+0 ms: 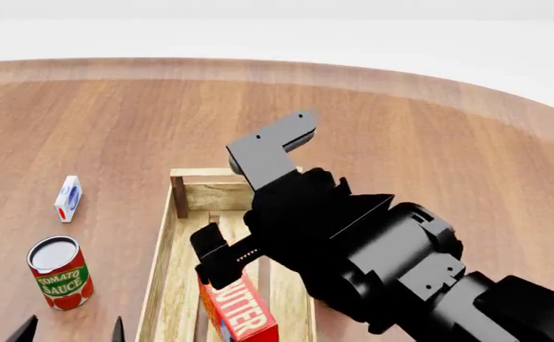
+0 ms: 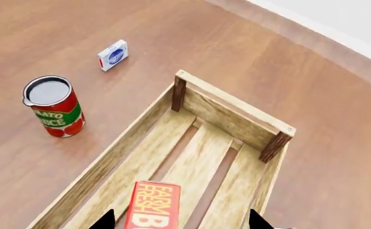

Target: Pick up the butter and put it in the tray.

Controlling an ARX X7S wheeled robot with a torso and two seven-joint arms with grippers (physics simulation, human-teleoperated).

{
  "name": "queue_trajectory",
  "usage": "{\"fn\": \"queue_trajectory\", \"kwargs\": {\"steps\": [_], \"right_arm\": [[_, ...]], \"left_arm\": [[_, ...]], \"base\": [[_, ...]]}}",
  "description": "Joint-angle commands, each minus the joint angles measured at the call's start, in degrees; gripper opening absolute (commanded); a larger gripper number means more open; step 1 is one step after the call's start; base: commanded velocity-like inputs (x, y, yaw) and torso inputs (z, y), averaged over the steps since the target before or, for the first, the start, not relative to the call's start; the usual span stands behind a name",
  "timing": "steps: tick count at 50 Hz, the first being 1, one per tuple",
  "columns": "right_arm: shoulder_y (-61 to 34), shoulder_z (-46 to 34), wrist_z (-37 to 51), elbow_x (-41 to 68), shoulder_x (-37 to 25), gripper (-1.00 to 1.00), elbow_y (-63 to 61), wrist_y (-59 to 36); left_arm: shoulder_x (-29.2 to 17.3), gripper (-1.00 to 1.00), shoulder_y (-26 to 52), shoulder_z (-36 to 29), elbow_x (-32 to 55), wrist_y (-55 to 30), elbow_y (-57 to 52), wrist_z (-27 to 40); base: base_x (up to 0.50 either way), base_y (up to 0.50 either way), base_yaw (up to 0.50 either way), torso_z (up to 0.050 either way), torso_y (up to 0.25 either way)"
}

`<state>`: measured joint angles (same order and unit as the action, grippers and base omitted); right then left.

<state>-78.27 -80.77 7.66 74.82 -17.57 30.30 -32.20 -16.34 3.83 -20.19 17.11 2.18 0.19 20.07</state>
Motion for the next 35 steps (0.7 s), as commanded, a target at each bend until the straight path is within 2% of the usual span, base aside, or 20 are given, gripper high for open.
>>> {"fn": "queue_trajectory", "kwargs": {"steps": [1,2,4,6,8,22,35], "right_arm": [[11.9,8.4,19.4,-6.1,-15.4,1.00,-25.9,22.6],[17.7,9.2,24.9,-11.5,-18.8,1.00,-31.6,30.1],[22.4,9.8,29.0,-16.2,-21.2,1.00,-35.2,36.1],[29.5,10.4,37.0,-25.9,-24.9,1.00,-39.9,44.6],[35.1,11.3,39.8,-29.3,-26.7,1.00,-39.8,51.2],[46.5,13.6,47.9,-40.7,-28.7,1.00,-37.1,65.0],[50.9,12.3,50.4,-45.9,-26.3,1.00,-33.6,65.6]], "left_arm": [[-0.7,1.00,-0.4,0.6,0.7,0.1,-1.2,0.3],[-0.8,1.00,-0.7,0.7,0.8,0.3,-1.5,0.4],[-1.0,1.00,-1.1,0.8,0.9,0.5,-2.0,0.5],[-1.1,1.00,-1.7,0.7,0.8,1.3,-2.6,0.4],[-1.2,1.00,-2.1,0.5,0.5,1.4,-3.4,0.6],[-2.5,1.00,-2.8,1.5,0.5,1.3,-6.8,2.1],[-3.2,1.00,-4.0,1.8,-0.9,3.4,-8.5,2.9]], "base": [[0.00,0.00,0.00,0.000,0.000],[0.00,0.00,0.00,0.000,0.000],[0.00,0.00,0.00,0.000,0.000],[0.00,0.00,0.00,0.000,0.000],[0.00,0.00,0.00,0.000,0.000],[0.00,0.00,0.00,0.000,0.000],[0.00,0.00,0.00,0.000,0.000]]}}
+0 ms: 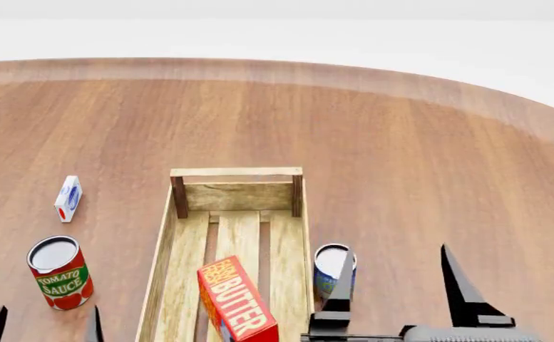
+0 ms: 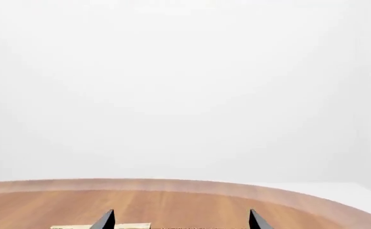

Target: Pick up the butter and put it in the tray.

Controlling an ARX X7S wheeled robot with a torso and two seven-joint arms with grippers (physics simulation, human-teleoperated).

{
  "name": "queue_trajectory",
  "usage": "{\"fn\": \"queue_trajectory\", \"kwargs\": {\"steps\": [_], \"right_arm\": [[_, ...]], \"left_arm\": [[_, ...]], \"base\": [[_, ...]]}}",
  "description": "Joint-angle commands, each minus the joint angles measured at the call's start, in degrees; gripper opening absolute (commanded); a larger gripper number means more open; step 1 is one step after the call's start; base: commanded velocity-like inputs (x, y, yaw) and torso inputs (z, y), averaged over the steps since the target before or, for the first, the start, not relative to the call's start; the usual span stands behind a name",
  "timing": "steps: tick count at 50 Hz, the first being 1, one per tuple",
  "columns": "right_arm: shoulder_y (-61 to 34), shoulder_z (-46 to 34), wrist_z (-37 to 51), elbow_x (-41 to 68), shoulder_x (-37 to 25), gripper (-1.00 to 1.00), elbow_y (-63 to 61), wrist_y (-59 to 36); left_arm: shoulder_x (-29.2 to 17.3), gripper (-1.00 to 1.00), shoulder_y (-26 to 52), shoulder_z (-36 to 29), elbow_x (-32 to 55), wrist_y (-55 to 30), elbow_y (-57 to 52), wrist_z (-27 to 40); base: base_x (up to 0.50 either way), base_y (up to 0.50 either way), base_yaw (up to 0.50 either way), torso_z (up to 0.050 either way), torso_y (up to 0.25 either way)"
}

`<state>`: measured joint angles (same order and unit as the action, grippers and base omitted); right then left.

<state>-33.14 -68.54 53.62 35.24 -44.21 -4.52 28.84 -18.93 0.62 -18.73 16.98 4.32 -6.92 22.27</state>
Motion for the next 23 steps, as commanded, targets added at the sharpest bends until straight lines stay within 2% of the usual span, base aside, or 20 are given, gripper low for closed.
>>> {"fn": "queue_trajectory", "kwargs": {"steps": [1,23], "right_arm": [[5.8,0.1,4.4,-6.4,0.5,1.00,1.3,4.6],[6.5,-0.4,5.4,-8.7,0.8,1.00,0.5,2.0]], "left_arm": [[-0.6,1.00,-0.8,0.3,-0.8,1.3,-1.3,0.8],[-0.7,1.00,-1.3,-0.1,-1.0,2.2,-0.7,0.8]], "base": [[0.00,0.00,0.00,0.000,0.000],[0.00,0.00,0.00,0.000,0.000]]}}
